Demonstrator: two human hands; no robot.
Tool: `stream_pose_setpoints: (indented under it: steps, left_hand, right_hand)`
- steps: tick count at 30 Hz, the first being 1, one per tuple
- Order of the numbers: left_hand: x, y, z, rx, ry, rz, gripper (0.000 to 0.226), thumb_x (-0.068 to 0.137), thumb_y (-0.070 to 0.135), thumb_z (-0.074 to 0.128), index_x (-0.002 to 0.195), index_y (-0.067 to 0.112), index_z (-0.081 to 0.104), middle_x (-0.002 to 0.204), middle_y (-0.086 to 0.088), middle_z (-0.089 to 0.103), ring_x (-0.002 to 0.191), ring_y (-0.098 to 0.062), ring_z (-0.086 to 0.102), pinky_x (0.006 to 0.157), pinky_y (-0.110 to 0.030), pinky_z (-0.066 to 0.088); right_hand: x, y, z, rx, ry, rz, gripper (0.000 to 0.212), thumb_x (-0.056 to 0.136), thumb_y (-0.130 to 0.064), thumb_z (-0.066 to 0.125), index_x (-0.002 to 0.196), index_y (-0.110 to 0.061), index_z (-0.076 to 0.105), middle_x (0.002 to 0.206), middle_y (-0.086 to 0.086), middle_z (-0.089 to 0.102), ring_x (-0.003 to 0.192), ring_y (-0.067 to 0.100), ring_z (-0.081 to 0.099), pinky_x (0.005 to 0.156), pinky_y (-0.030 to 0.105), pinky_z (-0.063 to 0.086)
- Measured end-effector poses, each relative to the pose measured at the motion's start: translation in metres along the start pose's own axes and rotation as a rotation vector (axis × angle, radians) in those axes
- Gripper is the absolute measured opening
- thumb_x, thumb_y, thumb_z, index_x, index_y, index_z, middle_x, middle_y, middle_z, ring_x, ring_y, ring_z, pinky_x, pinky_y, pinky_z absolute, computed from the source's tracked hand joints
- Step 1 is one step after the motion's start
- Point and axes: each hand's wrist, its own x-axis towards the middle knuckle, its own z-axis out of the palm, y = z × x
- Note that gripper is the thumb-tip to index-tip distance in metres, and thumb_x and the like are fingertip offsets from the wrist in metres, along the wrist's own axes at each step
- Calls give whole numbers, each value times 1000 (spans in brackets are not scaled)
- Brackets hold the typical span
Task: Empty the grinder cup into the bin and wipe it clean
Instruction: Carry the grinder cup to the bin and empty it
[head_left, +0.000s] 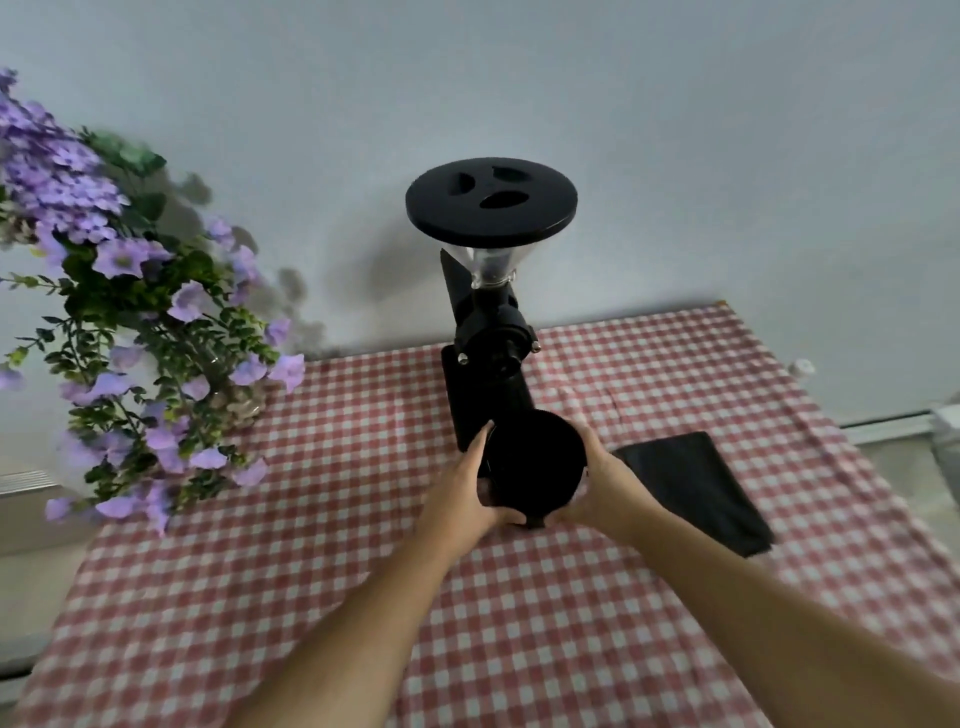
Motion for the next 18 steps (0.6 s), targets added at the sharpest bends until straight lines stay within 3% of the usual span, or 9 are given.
stream_pose_setpoints:
  steps: [3, 7, 9, 13, 18]
  left_hand:
    - [0, 14, 16, -13, -48, 49, 117, 65, 38, 87, 154, 36, 12, 151, 0, 41, 136, -21, 39, 110, -38, 36]
    - [2, 50, 38, -60, -84, 157, 110, 63, 30, 91, 146, 47, 21, 140, 8, 52, 128, -16, 48, 100, -32, 43]
    - [0, 75, 49, -37, -128, 211, 111, 61, 29, 91, 144, 50, 20, 137, 9, 53, 124, -14, 49, 97, -34, 45]
    - [-5, 136, 84, 34, -221, 325, 115, 59, 32, 91, 145, 50, 18, 138, 7, 53, 123, -16, 49, 94, -33, 44]
    - [-35, 229, 167, 23, -344, 448, 108, 61, 26, 91, 146, 43, 26, 134, 6, 56, 124, -19, 51, 99, -37, 46]
  right_hand:
    - [-22, 15, -12, 8, 59, 34, 114, 50, -38, 87, 136, -43, 13, 111, -18, 49, 102, 7, 51, 78, 21, 41]
    - [-57, 34, -38, 25, 176, 74, 111, 44, -39, 87, 130, -48, 17, 101, -27, 47, 90, -3, 49, 66, 11, 39]
    - [-79, 45, -55, 60, 225, 92, 113, 45, -39, 88, 132, -48, 16, 105, -27, 45, 93, -5, 46, 73, 13, 39]
    - [-136, 78, -93, 96, 321, 131, 111, 50, -37, 88, 137, -33, 19, 125, -10, 49, 112, 10, 48, 88, 27, 44]
    - [-237, 139, -153, 129, 489, 206, 114, 47, -36, 90, 137, -33, 21, 121, -13, 51, 114, 12, 50, 93, 31, 45]
